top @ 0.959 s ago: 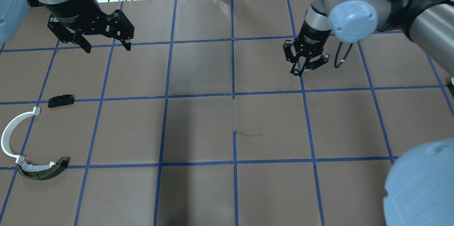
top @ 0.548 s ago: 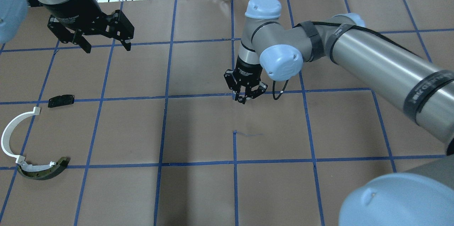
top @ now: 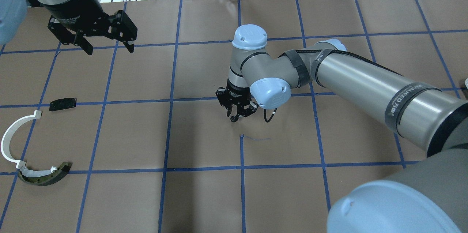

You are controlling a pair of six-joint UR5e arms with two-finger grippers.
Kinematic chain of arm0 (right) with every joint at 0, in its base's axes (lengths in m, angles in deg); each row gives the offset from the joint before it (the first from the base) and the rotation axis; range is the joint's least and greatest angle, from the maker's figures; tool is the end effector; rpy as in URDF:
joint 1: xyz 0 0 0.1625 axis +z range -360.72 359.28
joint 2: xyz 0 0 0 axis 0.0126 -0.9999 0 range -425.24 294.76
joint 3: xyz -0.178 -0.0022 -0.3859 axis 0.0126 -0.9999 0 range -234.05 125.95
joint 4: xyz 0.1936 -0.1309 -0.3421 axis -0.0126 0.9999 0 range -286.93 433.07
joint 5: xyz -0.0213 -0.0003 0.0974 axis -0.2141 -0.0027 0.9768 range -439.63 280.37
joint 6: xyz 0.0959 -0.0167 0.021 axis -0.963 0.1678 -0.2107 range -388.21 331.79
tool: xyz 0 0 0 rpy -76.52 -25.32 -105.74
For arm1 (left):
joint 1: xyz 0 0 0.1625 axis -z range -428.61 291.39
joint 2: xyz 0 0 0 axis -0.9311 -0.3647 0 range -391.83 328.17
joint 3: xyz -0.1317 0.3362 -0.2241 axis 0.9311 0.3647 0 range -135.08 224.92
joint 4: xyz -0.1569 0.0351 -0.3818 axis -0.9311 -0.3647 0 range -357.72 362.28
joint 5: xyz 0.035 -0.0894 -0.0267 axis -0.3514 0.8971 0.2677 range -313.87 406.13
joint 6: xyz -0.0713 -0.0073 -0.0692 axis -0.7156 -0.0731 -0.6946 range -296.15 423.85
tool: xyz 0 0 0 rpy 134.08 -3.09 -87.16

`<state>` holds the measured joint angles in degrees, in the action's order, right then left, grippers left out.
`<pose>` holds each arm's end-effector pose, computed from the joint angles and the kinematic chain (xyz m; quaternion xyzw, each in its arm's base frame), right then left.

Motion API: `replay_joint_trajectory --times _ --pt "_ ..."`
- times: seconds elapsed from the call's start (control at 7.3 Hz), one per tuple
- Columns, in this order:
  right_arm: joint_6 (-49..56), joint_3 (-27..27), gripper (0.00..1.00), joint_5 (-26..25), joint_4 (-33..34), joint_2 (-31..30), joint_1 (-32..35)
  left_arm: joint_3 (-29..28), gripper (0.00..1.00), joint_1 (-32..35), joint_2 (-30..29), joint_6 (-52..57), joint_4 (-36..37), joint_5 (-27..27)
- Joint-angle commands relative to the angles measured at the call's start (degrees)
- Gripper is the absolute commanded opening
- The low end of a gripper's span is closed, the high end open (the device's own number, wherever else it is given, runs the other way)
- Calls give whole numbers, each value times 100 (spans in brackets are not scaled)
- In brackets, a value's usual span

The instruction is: Place bearing gear from tray to pile

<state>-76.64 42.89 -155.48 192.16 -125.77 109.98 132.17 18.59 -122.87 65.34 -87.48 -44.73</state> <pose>0.3636 -0.5161 0.1912 0.2450 0.9596 0.1219 0.0653 -0.1071 -0.5087 0.5029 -0.0116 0.9998 -0.0168 0.0082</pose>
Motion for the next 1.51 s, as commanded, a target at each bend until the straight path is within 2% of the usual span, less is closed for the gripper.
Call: replay_joint_trajectory --times 0.0,0.14,0.41,0.55,0.68,0.82,1.37 --pt "70 -235 100 -105 -25 -238 -180 11 100 34 -2 -8 -7 7" --pt "393 -289 96 -645 -147 -362 -703 81 100 95 -63 -121 2 59" --pt "1892 -421 97 -765 -578 -668 -2108 318 100 549 -221 -532 132 69" --pt "2708 -439 97 -1130 -831 -923 -2758 589 100 1022 -422 -1075 891 69" --pt "4030 -474 99 -1499 -921 -1082 -3470 922 100 1384 -711 -1646 1690 86" --pt "4766 -526 100 -1512 -1000 -1144 -4112 1091 100 1709 -975 -1913 2272 77" --pt "7720 -772 100 -1521 -887 -874 -6066 1277 100 2476 -2144 -2713 3375 183"
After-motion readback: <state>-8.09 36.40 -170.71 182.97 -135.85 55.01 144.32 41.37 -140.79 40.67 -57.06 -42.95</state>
